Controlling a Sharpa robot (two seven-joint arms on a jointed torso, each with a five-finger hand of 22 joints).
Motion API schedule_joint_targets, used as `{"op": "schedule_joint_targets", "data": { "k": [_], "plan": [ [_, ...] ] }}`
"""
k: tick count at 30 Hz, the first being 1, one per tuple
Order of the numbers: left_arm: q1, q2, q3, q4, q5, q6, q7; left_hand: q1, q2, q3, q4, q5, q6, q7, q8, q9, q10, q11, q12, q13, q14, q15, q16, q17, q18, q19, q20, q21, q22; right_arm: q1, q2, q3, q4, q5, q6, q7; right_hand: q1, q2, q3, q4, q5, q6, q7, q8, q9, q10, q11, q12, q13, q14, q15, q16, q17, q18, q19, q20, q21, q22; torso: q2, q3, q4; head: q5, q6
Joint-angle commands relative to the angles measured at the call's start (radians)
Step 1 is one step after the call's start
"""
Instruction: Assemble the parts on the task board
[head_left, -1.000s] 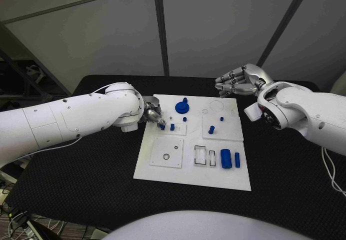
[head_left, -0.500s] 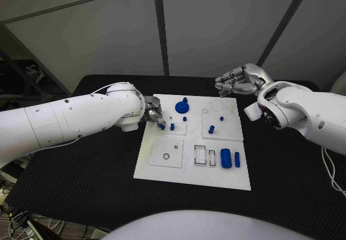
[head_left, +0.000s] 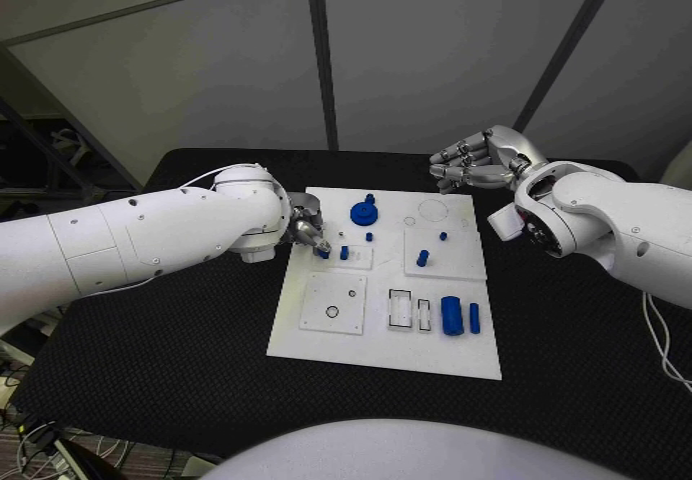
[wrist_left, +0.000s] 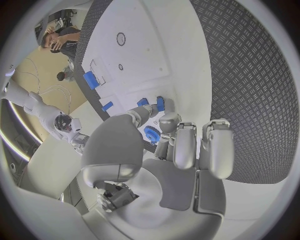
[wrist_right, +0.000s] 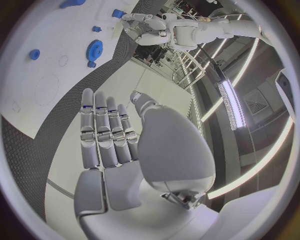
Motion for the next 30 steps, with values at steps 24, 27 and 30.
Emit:
{"op": "schedule_joint_targets", "data": {
  "k": [24, 27, 30],
  "plan": [
    [-0.003, 0.022, -0.003, -0.022, -0.003, 0.043, -0.010, -0.087, 0.016, -0.061, -0.044, -0.001, 0.037, -0.024, 0.009, -0.004, 0.050, -0.026, 0.033, 0.036, 0.064, -0.018, 0.007, 0.127, -0.031, 0.049, -0.016, 0.016, 0.175, 0.002, 0.000, 0.000, 0.002, 0.003, 0.006, 0.005, -0.004, 0.007, -0.007, -0.002, 0.005, -0.007, -0.001, 0.000, 0.000, -0.008, -0.002, 0.003, -0.002, -0.006, 0.000, -0.003, -0.002, 0.004, 0.008, -0.002, -0.009, -0.003, 0.000, 0.0008, 0.0000, -0.002, -0.002],
    [-0.003, 0.025, -0.003, -0.028, -0.003, 0.043, -0.010, -0.091, 0.023, -0.082, -0.035, 0.000, 0.042, -0.025, 0.006, -0.007, 0.052, -0.026, 0.037, 0.042, 0.065, -0.019, 0.007, 0.127, -0.032, 0.050, -0.017, 0.019, 0.178, 0.002, 0.000, 0.000, 0.002, 0.003, 0.006, 0.005, -0.004, 0.007, -0.007, -0.002, 0.005, -0.007, -0.001, 0.000, 0.000, -0.008, -0.002, 0.003, -0.002, -0.006, 0.000, -0.003, -0.002, 0.004, 0.008, -0.002, -0.009, -0.003, 0.000, 0.0007, 0.0002, -0.003, -0.002],
    [-0.003, 0.028, -0.003, -0.033, -0.003, 0.043, -0.010, -0.095, 0.027, -0.101, -0.027, 0.000, 0.046, -0.025, 0.004, -0.010, 0.053, -0.027, 0.040, 0.046, 0.065, -0.019, 0.007, 0.127, -0.033, 0.052, -0.018, 0.022, 0.181, 0.002, 0.000, 0.000, 0.001, 0.003, 0.006, 0.005, -0.004, 0.007, -0.007, -0.002, 0.005, -0.007, -0.001, 0.000, 0.000, -0.008, -0.002, 0.003, -0.002, -0.006, 0.000, -0.003, -0.002, 0.004, 0.008, -0.002, -0.009, -0.003, 0.000, 0.0008, -0.0006, -0.003, -0.003]
  ]
}}
